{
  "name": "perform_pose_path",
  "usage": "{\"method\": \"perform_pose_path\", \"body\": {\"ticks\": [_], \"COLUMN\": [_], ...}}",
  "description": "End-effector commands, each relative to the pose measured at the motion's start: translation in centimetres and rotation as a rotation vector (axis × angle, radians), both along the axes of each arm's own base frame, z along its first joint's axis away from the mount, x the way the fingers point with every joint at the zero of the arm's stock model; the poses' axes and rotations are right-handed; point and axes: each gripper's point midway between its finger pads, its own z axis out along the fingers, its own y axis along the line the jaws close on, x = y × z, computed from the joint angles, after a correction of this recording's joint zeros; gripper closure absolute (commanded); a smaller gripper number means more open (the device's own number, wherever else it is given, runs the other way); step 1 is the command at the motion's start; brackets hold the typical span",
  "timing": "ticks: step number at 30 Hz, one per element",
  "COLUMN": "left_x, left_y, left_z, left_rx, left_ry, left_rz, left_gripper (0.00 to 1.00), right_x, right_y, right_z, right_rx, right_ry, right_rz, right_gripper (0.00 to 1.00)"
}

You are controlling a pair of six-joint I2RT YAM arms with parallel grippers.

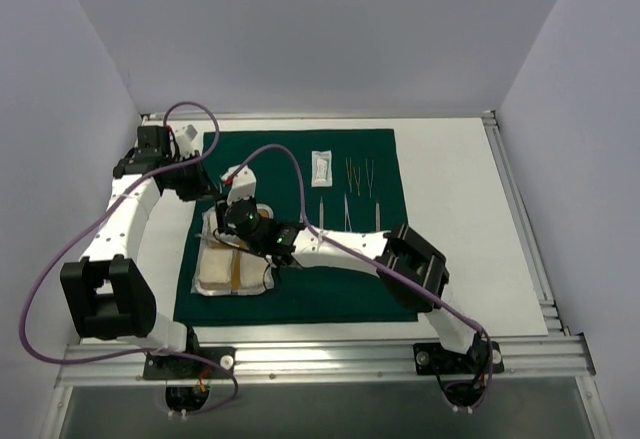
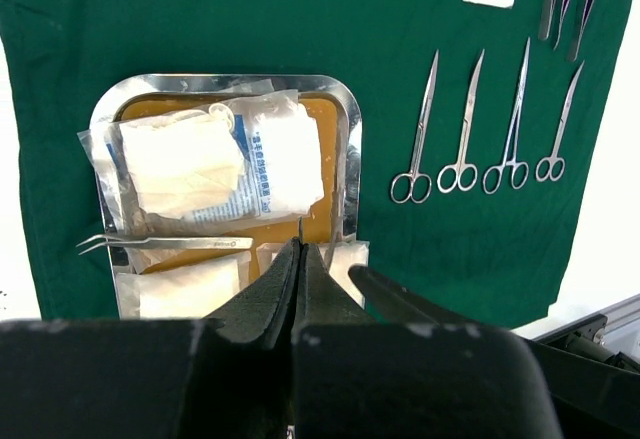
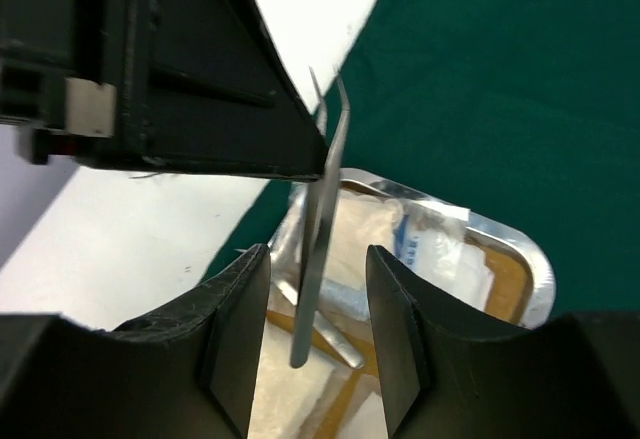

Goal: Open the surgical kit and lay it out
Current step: Place the medical item in the surgical kit.

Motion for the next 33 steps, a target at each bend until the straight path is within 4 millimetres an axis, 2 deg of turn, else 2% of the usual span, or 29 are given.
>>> {"method": "perform_pose_path", "body": {"ticks": [1,5,8,12,13,16,17,18,19,20,21,22,23,24,25,26,28,29,30,32,33], "left_x": [0.6,0.6,0.6,0.6,0.6,0.4,0.5,0.4,0.2,0.3,0.1,0.0,0.0,0.0,0.0,0.1,0.2,0.3,0.3,0.2,0.2], "left_y": [0.0,-0.1,-0.2,-0.2,-0.2,-0.6,-0.7,-1.0,-1.1,-1.1,-1.5,-1.5,-1.6,-1.6,-1.5,-1.4,-1.3,-1.3,-1.2,-1.1,-1.1], "left_z": [1.7,1.7,1.7,1.8,1.9,2.3,2.8,3.0,3.1,3.6,3.6,3.8,4.0,4.2,4.3,4.4,4.4,4.3,4.2,3.9,3.8], "left_rx": [-0.003,-0.011,-0.014,-0.013,-0.013,-0.019,-0.02,-0.024,-0.027,-0.024,-0.036,-0.036,-0.029,-0.026,-0.021,-0.012,-0.004,0.001,0.002,0.011,0.015], "left_ry": [-0.068,-0.067,-0.066,-0.075,-0.08,-0.092,-0.105,-0.114,-0.109,-0.126,-0.119,-0.121,-0.13,-0.125,-0.126,-0.132,-0.122,-0.118,-0.11,-0.107,-0.107], "left_rz": [0.035,0.033,0.029,0.02,0.016,-0.029,-0.044,-0.075,-0.089,-0.111,-0.131,-0.139,-0.157,-0.164,-0.167,-0.179,-0.186,-0.19,-0.194,-0.205,-0.209], "left_gripper": [0.98,0.98,0.98,0.98,0.98,0.98,0.96,0.83,0.75,0.69,0.57,0.49,0.43,0.34,0.31,0.29,0.26,0.26,0.25,0.25,0.25], "right_x": [0.8,0.8,1.1,1.4,1.5,2.5,2.6,2.8,3.2,3.6,4.0,5.1,5.3,5.3,5.8,6.8,7.5,8.8,9.0,9.7,10.8], "right_y": [-0.7,-0.4,-0.2,-0.4,-0.6,-1.5,-2.1,-2.3,-2.8,-4.0,-4.7,-5.9,-7.3,-7.8,-8.8,-11.0,-12.8,-14.7,-16.1,-18.4,-21.3], "right_z": [0.4,-0.8,-1.4,-1.2,-1.1,-0.7,-0.7,-0.8,-0.6,-0.8,-0.9,0.4,-1.0,-1.3,-0.2,-1.4,-0.9,-1.0,-2.1,-2.2,-3.3], "right_rx": [-0.085,-0.133,-0.149,-0.152,-0.15,-0.136,-0.123,-0.113,-0.097,-0.083,-0.072,-0.029,-0.044,-0.023,0.009,-0.009,0.012,0.014,-0.008,-0.016,-0.049], "right_ry": [-0.047,-0.048,-0.047,-0.05,-0.048,-0.036,-0.022,-0.009,-0.003,0.021,0.031,0.029,0.055,0.083,0.079,0.099,0.111,0.121,0.146,0.174,0.203], "right_rz": [-0.082,-0.088,-0.097,-0.123,-0.131,-0.147,-0.148,-0.135,-0.136,-0.133,-0.131,-0.146,-0.146,-0.125,-0.133,-0.164,-0.16,-0.187,-0.194,-0.198,-0.243], "right_gripper": [0.61,0.64,0.74,0.97,1.0,1.0,1.0,1.0,1.0,1.0,1.0,1.0,1.0,1.0,1.0,1.0,1.0,1.0,1.0,1.0,1.0]}}
